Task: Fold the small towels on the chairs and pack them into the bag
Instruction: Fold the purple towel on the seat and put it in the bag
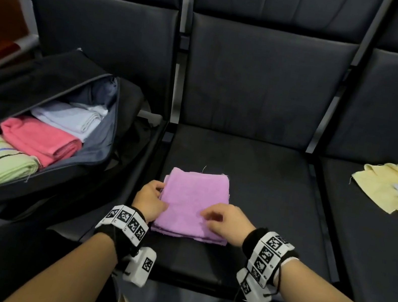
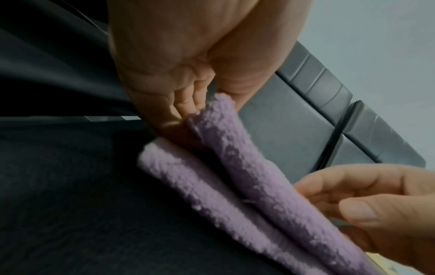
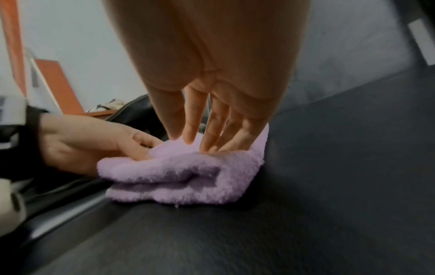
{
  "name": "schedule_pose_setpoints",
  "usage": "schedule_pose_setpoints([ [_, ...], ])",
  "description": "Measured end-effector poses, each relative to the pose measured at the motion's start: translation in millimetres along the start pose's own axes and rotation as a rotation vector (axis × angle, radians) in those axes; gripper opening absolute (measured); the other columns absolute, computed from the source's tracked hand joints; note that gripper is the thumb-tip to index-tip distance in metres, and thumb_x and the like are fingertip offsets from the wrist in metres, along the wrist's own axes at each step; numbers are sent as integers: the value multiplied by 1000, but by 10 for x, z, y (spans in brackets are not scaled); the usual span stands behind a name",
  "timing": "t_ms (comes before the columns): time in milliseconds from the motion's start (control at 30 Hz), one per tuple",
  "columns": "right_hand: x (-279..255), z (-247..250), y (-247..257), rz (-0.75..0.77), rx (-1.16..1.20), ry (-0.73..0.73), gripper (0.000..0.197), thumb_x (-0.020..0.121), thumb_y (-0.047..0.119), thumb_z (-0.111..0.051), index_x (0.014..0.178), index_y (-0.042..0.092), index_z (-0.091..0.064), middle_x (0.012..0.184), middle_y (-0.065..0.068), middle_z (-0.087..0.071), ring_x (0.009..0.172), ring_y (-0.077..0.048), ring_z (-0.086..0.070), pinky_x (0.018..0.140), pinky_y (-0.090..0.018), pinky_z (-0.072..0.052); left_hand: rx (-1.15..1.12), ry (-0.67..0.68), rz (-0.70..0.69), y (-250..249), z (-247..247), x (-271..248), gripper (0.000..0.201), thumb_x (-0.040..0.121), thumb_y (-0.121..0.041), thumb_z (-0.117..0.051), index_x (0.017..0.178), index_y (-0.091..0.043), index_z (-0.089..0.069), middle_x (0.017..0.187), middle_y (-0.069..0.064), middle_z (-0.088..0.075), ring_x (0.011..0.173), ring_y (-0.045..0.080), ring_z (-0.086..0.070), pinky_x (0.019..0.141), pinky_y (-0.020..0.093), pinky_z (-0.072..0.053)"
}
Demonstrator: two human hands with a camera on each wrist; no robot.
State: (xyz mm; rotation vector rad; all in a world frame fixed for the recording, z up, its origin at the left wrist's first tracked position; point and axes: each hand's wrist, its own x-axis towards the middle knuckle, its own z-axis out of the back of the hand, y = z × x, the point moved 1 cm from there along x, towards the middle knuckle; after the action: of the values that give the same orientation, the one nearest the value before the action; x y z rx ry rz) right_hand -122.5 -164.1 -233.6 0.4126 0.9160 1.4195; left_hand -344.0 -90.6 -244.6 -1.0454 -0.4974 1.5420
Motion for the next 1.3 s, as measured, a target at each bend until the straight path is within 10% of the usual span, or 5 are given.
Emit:
schedule_pose_setpoints([
  [300, -18, -149, 27, 159, -484, 112, 32, 71, 25, -76, 100, 25, -64, 108, 2, -51, 102, -19, -47, 86, -30, -44, 396, 42, -379, -181, -148, -134, 26, 76, 1, -60, 88, -17, -76, 100, 5, -64, 92, 24, -66, 89, 32, -52],
  [500, 76, -192, 7, 130, -526, 86, 22, 79, 15, -63, 100, 23, -59, 108, -1, -54, 102, -24, -51, 78, -32, -44, 786, 304, -288, -189, -315, -296, 66, 51, -71, -46, 104, -37, -65, 111, -11, -51, 106, 15, -45, 87, 32, -42],
  [767, 117, 115, 91, 20, 95, -123, 26, 68, 0, -67, 84, 21, -69, 77, 6, -64, 67, -8, -57, 60, -13, -46, 880, 99, -445, -144, -330, -224, 25, 85, -16, -56, 109, -23, -59, 112, -1, -57, 109, 24, -53, 82, 36, -49],
  [1033, 127, -147, 54, 129, -586, -6, 44, 75, 19, -64, 117, 21, -51, 116, -2, -51, 105, -25, -48, 91, -37, -43, 693, 141, -491, -168, -178, -119, 19, 85, -19, -52, 94, -21, -69, 92, -1, -69, 97, 25, -59, 81, 36, -49],
  [1300, 148, 246, -63, -13, -68, -218, 14, 79, 11, -61, 88, 19, -67, 83, 0, -68, 79, -18, -63, 67, -20, -45, 488, 204, -388, -178, 48, -28, 12, 69, -21, -64, 77, -12, -65, 77, 5, -66, 79, 26, -62, 71, 35, -52],
])
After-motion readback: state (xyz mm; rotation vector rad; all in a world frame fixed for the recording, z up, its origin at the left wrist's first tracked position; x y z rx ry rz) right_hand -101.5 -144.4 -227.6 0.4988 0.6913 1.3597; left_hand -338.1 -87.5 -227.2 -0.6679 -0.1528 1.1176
